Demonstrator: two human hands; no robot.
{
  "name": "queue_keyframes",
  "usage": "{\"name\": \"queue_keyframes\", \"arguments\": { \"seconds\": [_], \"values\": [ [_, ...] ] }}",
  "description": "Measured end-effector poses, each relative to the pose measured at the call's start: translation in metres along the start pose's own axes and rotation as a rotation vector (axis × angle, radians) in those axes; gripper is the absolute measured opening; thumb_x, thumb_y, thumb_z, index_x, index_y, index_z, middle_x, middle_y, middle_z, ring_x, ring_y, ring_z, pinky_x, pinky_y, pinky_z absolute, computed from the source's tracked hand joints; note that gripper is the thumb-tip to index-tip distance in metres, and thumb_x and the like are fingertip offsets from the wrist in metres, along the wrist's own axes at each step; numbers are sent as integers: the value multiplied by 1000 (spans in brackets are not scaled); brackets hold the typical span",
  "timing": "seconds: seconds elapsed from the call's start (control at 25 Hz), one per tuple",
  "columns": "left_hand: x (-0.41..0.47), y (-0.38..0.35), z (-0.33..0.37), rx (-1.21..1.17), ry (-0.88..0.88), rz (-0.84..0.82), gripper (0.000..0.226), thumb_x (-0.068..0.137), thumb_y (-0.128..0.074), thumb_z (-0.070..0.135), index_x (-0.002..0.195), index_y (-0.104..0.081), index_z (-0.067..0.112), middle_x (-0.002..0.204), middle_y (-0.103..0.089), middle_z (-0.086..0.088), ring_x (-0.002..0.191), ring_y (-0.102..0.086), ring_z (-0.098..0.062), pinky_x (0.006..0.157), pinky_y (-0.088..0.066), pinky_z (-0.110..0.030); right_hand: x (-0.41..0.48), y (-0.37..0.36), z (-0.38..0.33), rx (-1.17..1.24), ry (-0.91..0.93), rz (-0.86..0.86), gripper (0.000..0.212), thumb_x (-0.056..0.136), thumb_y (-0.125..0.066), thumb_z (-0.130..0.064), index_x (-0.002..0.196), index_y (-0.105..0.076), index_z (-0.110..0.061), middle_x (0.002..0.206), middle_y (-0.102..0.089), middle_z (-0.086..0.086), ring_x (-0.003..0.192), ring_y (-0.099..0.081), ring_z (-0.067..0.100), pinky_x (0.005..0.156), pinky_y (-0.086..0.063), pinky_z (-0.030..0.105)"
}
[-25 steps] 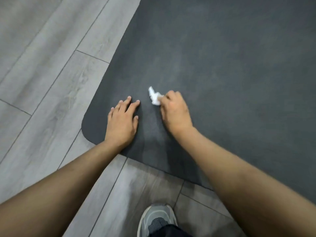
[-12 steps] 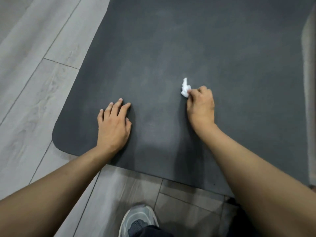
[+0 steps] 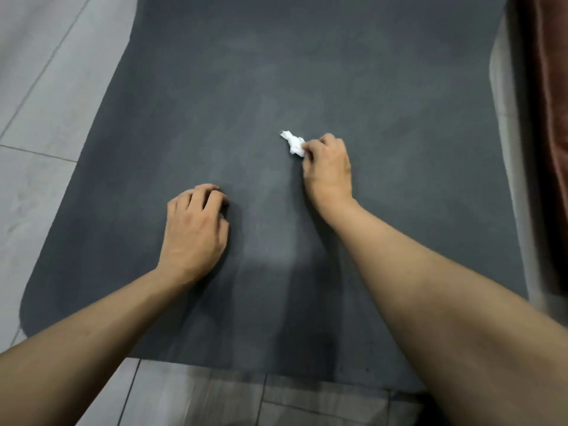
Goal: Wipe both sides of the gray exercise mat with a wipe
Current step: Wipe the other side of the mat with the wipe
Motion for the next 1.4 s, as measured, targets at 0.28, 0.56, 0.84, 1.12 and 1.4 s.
{"name": "queue_keyframes", "arguments": {
  "seconds": [0.28, 0.56, 0.84, 1.12, 1.4],
  "values": [
    [62, -35, 74, -16, -251, -86, 49, 91, -44, 31, 136, -55, 13, 148, -50, -10, 137, -45, -36, 114, -32, -52, 6, 12, 24, -45, 301, -67, 18, 86, -60, -9, 100, -72, -11, 86, -59, 13, 78, -53, 32, 70, -46, 40],
    [103, -74, 172, 41, -404, -154, 61, 97, -32, 41, 152, -44, 17, 161, -37, -11, 148, -33, -37, 122, -22, -55, 51, 66, 185, -276, -412, 108, 26, 87, -50, -12, 98, -73, -9, 98, -60, 18, 93, -54, 37, 78, -38, 38],
    [126, -90, 191, 57, -321, -161, 66, 97, -34, 44, 159, -33, 22, 166, -30, -5, 153, -24, -30, 125, -15, -52, 82, 53, 160, -123, 78, -82, 16, 88, -61, -12, 102, -69, -9, 99, -62, 12, 85, -55, 33, 78, -48, 40],
    [132, -91, 193, 57, -304, -161, 71, 94, -37, 43, 161, -26, 24, 168, -24, -3, 155, -20, -30, 125, -15, -52, 123, 85, 260, -264, -240, -5, 28, 86, -50, -7, 102, -72, -10, 94, -68, 17, 88, -60, 39, 76, -46, 43],
    [134, -89, 194, 69, -309, -151, 70, 94, -36, 43, 160, -28, 23, 168, -24, -2, 155, -21, -30, 125, -16, -53, 142, 23, 165, -143, 88, -119, 19, 83, -60, -11, 95, -74, -16, 78, -66, 10, 75, -58, 31, 65, -43, 37]
  ]
}}
Point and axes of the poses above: each hand's wrist, its own x-axis towards the middle knuckle, its own y-axis out of the back of the hand, z = x × y, the point moved 8 cm from there along x, towards the middle knuckle
